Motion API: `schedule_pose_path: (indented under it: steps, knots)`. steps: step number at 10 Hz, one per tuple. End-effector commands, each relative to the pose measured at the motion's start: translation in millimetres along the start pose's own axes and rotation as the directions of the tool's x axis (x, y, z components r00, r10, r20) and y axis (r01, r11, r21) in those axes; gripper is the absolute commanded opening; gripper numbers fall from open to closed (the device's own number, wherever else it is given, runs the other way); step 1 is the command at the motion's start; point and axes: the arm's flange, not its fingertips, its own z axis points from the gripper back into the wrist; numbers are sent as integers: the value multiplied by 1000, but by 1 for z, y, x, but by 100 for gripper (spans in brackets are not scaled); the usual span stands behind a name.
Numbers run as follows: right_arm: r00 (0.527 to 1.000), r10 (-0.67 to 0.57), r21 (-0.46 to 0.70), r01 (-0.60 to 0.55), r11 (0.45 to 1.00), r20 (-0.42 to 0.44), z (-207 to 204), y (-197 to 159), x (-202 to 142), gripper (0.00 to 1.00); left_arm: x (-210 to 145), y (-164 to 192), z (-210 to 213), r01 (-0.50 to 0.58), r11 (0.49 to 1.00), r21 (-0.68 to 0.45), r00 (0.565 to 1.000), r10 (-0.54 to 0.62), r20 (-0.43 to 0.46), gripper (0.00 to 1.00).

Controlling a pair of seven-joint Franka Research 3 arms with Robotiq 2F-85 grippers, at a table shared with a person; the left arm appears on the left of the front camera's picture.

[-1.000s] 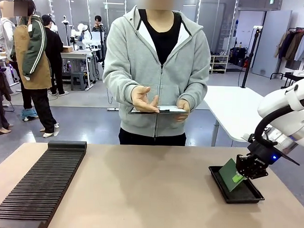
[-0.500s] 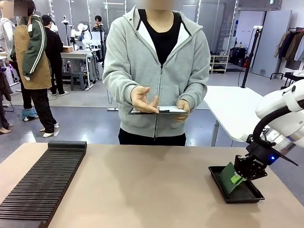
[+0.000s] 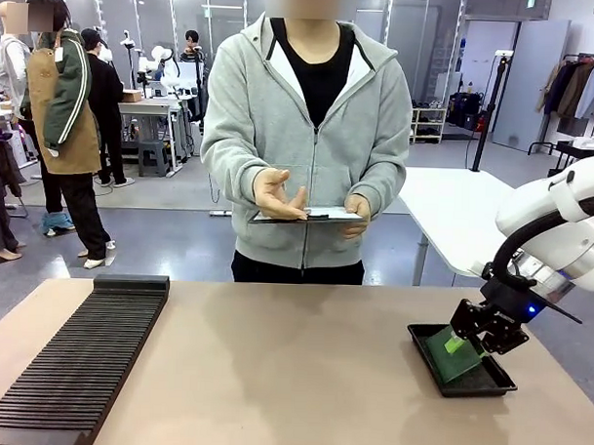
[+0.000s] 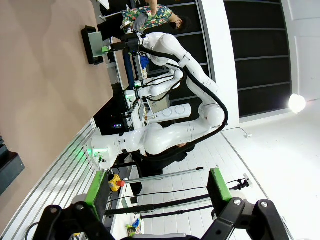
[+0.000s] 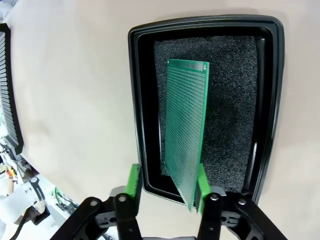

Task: Inspect the PCB.
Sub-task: Place the Blank PCB in the ESD tray.

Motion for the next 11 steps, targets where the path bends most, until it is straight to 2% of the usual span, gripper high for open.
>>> schedule_pose_path:
  steps: [1,2,3,5,7,11]
  knots:
    - [999,-29,-87,32,996,33,-3,11,-10,80,0,-1,1,4,1000,-3,1000,-4,1,100]
    - [998,-32,-127,38,991,48,-2,16,-13,96,0,-1,1,4,1000,-3,1000,-4,1,100]
    - [998,-25,-147,32,989,53,-1,22,-18,100,0,-1,1,4,1000,-3,1000,-4,1,100]
    - [997,0,-179,13,984,72,0,33,-24,97,0,-1,1,4,1000,-3,1000,-4,1,100]
    - [995,1,-215,19,977,95,10,40,-27,100,0,-1,1,4,1000,-3,1000,-4,1,100]
    - [997,24,-183,-10,983,78,12,37,-23,100,0,-1,1,4,1000,-3,1000,-4,1,100]
